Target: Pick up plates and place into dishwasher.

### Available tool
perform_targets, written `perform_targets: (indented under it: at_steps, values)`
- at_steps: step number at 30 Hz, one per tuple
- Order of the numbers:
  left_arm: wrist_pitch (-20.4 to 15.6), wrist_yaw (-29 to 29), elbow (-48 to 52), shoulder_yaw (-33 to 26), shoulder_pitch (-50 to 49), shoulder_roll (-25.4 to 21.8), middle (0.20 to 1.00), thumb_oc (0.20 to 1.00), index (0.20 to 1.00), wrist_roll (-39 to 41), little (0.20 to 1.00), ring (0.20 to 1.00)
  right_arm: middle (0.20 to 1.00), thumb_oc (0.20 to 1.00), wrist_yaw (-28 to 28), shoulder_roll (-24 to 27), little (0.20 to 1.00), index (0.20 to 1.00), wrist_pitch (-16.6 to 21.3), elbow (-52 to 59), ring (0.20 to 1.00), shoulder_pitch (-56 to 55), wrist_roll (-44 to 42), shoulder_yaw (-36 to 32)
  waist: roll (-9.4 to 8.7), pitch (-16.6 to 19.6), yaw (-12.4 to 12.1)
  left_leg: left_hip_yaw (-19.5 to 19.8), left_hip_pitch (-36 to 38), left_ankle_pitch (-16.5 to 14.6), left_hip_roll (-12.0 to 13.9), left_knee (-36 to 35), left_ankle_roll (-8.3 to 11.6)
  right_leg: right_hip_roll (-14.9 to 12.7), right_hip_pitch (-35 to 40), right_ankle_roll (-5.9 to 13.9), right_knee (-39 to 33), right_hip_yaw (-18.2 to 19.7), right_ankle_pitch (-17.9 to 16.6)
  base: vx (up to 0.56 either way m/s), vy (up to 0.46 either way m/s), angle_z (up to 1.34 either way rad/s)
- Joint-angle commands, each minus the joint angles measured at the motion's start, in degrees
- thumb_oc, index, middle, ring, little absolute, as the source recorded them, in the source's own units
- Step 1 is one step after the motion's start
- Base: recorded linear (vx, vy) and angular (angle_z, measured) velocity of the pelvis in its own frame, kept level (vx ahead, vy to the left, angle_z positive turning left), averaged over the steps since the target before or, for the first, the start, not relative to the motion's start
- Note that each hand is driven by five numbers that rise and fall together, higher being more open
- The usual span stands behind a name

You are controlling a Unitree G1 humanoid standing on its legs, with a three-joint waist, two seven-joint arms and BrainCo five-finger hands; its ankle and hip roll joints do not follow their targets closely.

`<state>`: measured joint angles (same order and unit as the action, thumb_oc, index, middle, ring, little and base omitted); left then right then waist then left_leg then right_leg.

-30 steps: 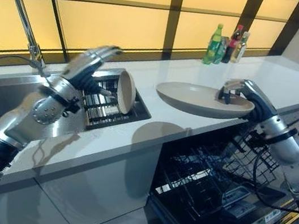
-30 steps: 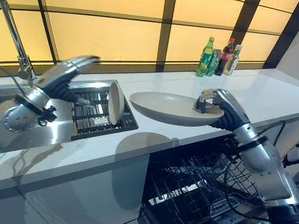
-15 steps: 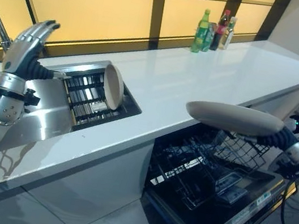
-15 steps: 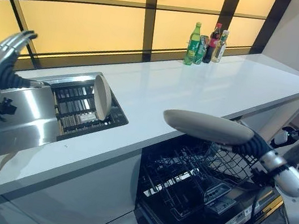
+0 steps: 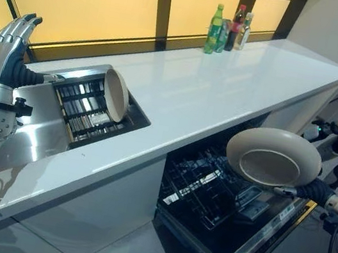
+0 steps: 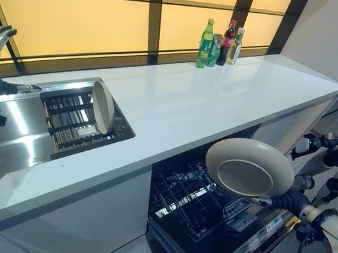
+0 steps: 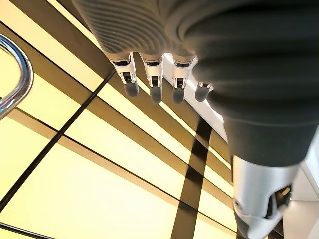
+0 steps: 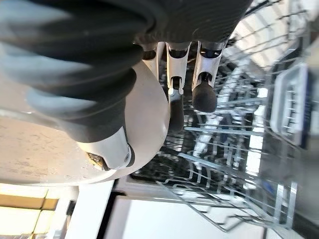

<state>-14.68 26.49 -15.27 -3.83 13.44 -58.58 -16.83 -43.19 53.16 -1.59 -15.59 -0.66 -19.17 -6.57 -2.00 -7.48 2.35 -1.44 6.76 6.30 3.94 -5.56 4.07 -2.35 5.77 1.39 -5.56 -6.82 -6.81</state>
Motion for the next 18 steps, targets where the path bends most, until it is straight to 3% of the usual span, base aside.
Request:
perform_targets:
  at_steps: [1, 11, 18]
  values:
    - [0.90, 2.23, -0.21, 0.29, 3.12, -3.76, 1.000, 1.000, 1.000, 1.59, 1.000, 1.000, 0.200, 0.200, 2.51, 2.70, 0.200, 0.200, -0.24, 1.08, 0.200, 4.44, 0.69, 2.32, -0.42, -0.21, 0.13, -1.71, 3.27, -10.41, -2.67, 1.06, -1.47, -3.47, 2.39, 5.87, 0.56, 0.50, 6.43, -0.03, -0.015, 0.01]
    - [2.83, 1.68, 0.44, 7.39, 9.89, -1.13, 1.000, 1.000, 1.000, 0.74, 1.000, 1.000, 0.200, 0.200, 7.44, -3.37, 0.200, 0.200, -6.54, -4.62, 0.200, 14.60, 9.12, 15.74, 0.08, -0.43, -2.05, -0.87, 3.25, -10.35, -2.82, 1.16, -1.52, -3.74, 2.92, 5.58, 0.56, -0.88, 6.70, 0.00, 0.000, 0.00]
    - [3.76, 1.17, 0.10, 12.45, 15.84, -0.02, 1.000, 1.000, 1.000, 1.33, 1.000, 1.000, 0.200, 0.200, 8.40, -7.26, 0.200, 0.200, -10.09, -11.74, 0.200, 23.44, 8.99, 24.45, 0.31, -0.40, -3.93, 0.18, 3.06, -10.32, -2.95, 1.33, -1.41, -3.98, 3.26, 5.34, 0.56, -1.85, 6.87, 0.01, 0.000, 0.04]
